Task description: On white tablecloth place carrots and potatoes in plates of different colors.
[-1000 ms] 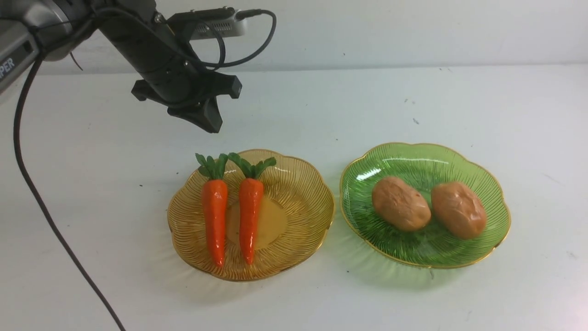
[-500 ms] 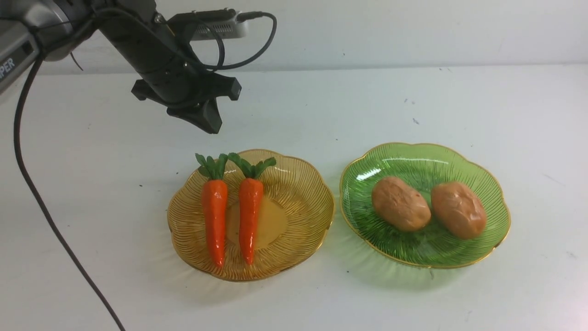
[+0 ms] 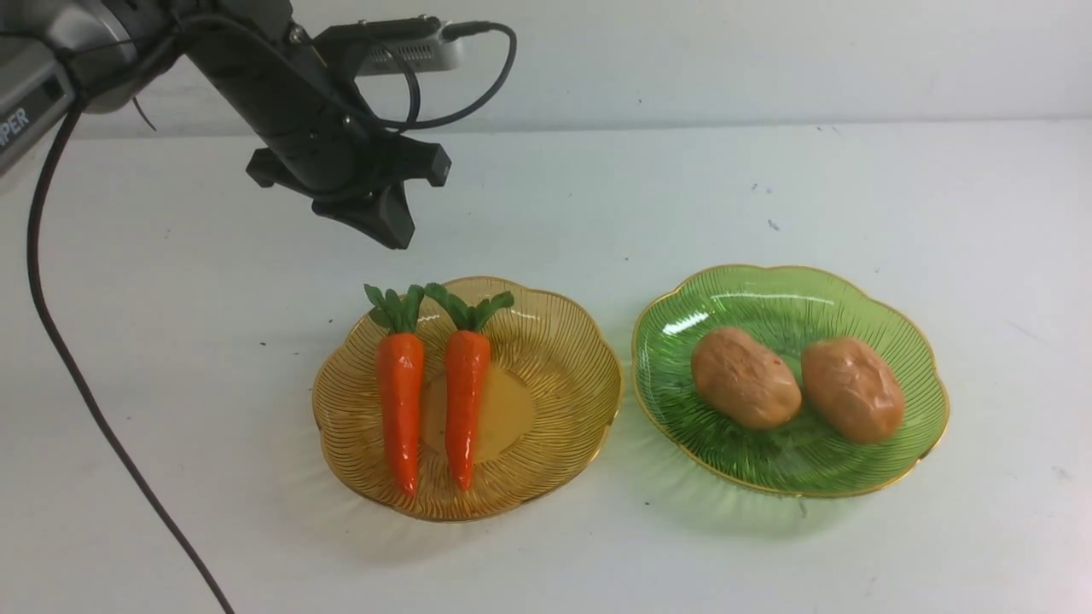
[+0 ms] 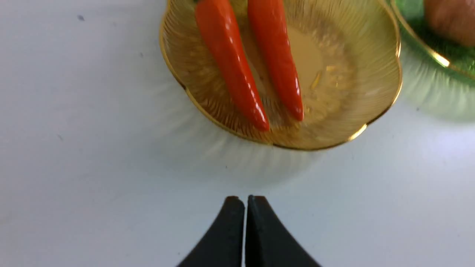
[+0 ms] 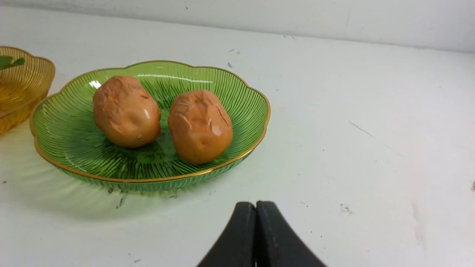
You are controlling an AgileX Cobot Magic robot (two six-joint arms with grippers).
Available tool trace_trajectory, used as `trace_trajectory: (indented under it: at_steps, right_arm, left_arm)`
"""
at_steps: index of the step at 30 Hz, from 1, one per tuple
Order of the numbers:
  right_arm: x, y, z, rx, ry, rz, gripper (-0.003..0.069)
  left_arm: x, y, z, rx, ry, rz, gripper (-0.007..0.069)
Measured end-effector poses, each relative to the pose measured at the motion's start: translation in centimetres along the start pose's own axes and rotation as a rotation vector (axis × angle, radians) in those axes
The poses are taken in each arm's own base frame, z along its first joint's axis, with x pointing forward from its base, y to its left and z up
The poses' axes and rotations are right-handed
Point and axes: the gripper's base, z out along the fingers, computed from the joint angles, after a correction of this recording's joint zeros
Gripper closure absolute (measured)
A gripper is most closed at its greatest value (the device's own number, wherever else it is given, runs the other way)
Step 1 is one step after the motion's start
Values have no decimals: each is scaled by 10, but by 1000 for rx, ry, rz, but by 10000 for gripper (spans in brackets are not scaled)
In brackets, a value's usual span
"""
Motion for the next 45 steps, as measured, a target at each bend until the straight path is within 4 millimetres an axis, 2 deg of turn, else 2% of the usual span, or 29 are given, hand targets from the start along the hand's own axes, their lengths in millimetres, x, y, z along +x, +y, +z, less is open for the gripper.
trace_trajectory:
  at_steps: [3,5,7,9,20,31,38,45]
  right_arm:
    - [0,0,0,0,0,0,674]
    - [0,0,0,0,0,0,674]
    - [0,0,0,0,0,0,674]
    - [0,0,0,0,0,-1,674]
    - [0,0,0,0,0,-1,674]
    - [0,0,0,0,0,-1,674]
    - [0,0,0,0,0,-1,674]
    - [0,0,0,0,0,-1,674]
  left_arm:
    - [26,-1,-33,9,-213,30,628]
    - [35,0,-49,-5,-321,60,628]
    - [40,2,-64,-38,-418,86,628]
    - [46,6,-67,-80,-454,110,628]
    - [63,14,-44,-116,-421,124,628]
    - [99,26,-4,-136,-388,130,628]
    - [119,35,7,-210,-395,100,628]
    - [124,36,9,-227,-350,88,628]
